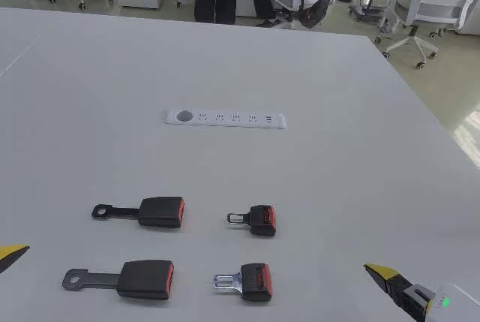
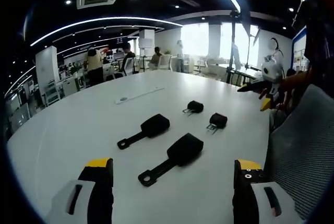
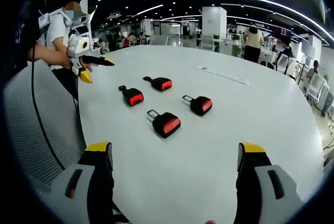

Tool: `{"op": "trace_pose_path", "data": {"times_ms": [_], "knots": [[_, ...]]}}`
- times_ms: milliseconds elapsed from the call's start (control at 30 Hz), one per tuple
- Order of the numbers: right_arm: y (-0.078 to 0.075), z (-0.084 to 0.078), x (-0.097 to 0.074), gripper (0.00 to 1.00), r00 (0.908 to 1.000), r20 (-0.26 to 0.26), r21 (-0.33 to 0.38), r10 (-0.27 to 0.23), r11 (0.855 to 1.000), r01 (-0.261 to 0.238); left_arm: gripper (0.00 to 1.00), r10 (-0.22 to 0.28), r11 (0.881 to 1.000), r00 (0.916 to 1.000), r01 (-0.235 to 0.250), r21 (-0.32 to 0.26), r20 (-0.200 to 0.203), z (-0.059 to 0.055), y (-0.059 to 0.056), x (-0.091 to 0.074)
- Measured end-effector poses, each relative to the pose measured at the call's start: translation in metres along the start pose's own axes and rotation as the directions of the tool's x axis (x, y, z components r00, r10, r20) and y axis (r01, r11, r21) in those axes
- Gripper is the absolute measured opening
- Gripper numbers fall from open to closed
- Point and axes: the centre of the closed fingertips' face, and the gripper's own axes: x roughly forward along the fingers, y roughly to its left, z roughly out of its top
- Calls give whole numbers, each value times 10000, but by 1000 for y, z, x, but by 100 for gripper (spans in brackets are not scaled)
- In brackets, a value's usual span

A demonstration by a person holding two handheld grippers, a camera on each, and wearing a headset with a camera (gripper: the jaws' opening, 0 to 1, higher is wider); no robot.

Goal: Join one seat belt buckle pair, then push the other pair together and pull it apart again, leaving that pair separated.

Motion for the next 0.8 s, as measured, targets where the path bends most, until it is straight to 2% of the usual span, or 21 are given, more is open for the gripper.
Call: {"op": "trace_pose_path", "data": {"times_ms": [800], "knots": [[-2,2,-2,100,10000,56,-108,-8,9999,8,98,-44,10000,10000,44,29,73,3,-1,1]]}}
